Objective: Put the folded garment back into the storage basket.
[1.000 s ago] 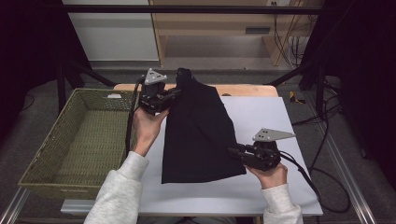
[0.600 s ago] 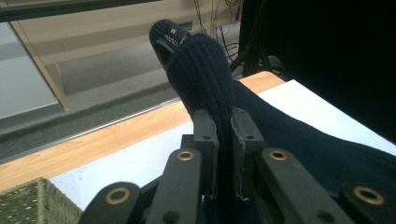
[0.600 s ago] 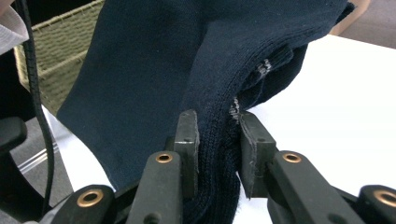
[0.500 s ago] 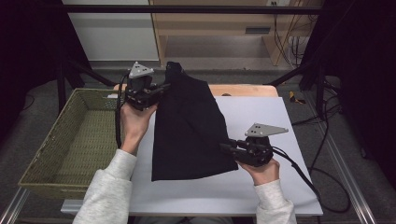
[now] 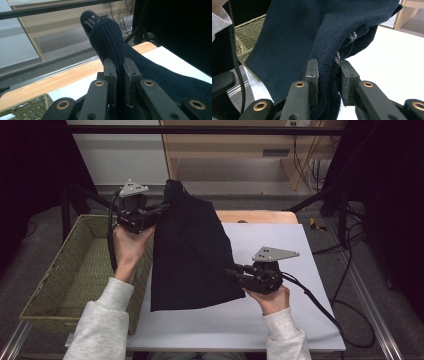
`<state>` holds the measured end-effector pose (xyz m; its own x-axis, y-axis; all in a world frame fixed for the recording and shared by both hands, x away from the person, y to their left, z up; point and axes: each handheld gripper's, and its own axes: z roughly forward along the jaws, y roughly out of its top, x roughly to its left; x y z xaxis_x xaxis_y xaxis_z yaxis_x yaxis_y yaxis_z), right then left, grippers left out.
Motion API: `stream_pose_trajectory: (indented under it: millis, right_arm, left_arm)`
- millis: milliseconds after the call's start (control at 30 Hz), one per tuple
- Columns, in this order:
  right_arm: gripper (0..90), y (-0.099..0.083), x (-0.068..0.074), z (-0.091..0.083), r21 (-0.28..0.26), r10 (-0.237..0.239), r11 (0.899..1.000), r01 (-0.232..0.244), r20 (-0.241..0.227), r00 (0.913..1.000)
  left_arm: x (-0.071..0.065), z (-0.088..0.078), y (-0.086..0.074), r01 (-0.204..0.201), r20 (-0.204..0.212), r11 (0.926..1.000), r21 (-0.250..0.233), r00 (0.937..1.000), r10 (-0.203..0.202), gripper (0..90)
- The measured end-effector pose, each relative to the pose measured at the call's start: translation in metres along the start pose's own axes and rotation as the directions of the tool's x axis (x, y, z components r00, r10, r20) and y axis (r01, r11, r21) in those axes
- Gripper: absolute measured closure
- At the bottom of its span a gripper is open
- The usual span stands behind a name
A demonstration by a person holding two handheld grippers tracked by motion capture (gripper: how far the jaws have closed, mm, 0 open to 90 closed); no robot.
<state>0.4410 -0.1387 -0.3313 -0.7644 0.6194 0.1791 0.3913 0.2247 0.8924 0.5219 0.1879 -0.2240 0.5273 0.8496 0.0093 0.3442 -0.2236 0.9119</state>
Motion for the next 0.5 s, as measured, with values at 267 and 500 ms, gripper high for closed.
stream_pose_trajectory:
  millis: [267, 500]
  right_arm:
    - [72.7, 0.015, 0.011, 0.006, -0.010, -0.022, 1.000, 0.022, -0.017, 0.9996]
    - [72.7, 0.025, 0.023, 0.020, -0.017, -0.039, 0.999, 0.039, -0.040, 0.9984]
  left_arm:
    - [0.014, -0.019, 0.005, 0.014, -0.013, 0.9998, -0.015, 0.9998, -0.014, 82.8]
    - [0.031, -0.036, 0.006, 0.032, -0.032, 0.9993, -0.018, 0.9990, -0.033, 82.8]
